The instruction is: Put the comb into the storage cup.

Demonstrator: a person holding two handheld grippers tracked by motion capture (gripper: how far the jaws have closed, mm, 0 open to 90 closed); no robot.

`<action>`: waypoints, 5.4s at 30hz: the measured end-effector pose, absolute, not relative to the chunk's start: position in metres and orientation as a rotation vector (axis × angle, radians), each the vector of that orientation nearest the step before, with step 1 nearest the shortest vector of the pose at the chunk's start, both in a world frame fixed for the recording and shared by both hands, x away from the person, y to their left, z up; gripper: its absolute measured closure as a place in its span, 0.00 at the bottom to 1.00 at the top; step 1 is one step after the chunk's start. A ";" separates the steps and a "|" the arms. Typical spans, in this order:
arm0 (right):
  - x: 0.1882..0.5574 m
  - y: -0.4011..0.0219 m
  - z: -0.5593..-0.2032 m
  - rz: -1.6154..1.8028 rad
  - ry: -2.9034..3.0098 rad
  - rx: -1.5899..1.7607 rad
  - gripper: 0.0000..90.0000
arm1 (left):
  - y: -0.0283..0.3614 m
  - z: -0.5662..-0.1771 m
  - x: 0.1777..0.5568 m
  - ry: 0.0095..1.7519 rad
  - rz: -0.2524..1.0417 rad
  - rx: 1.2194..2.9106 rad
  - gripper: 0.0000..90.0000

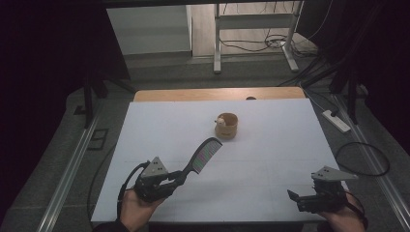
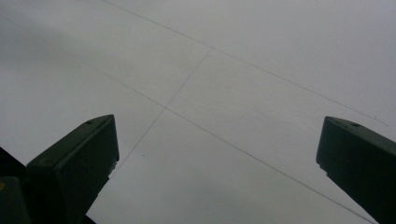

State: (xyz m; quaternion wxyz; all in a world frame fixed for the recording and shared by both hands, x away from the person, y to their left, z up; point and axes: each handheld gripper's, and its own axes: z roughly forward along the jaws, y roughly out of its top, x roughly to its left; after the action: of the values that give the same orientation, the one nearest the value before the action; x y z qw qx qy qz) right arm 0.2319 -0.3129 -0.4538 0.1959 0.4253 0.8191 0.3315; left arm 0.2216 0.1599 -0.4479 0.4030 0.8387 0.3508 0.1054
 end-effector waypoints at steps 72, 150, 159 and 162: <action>0.285 -0.253 -0.419 1.333 2.399 1.146 0.00 | 0.137 -0.461 0.239 0.777 0.296 2.204 0.80; 0.361 -0.142 -0.413 1.384 2.734 1.262 0.00 | 0.119 -0.466 0.243 0.672 0.282 2.204 0.80; 0.364 -0.147 -0.414 1.453 2.740 1.293 0.30 | 0.119 -0.466 0.243 0.673 0.296 2.202 0.80; 0.365 -0.149 -0.414 1.489 2.743 1.308 0.44 | 0.119 -0.466 0.242 0.672 0.305 2.201 0.80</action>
State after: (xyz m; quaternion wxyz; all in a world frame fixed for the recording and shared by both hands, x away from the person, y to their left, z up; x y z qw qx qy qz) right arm 0.3648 -0.1494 -0.4143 -0.1210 0.3837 0.8046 0.4368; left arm 0.2424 0.1191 -0.4657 0.3986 0.8695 0.2656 0.1205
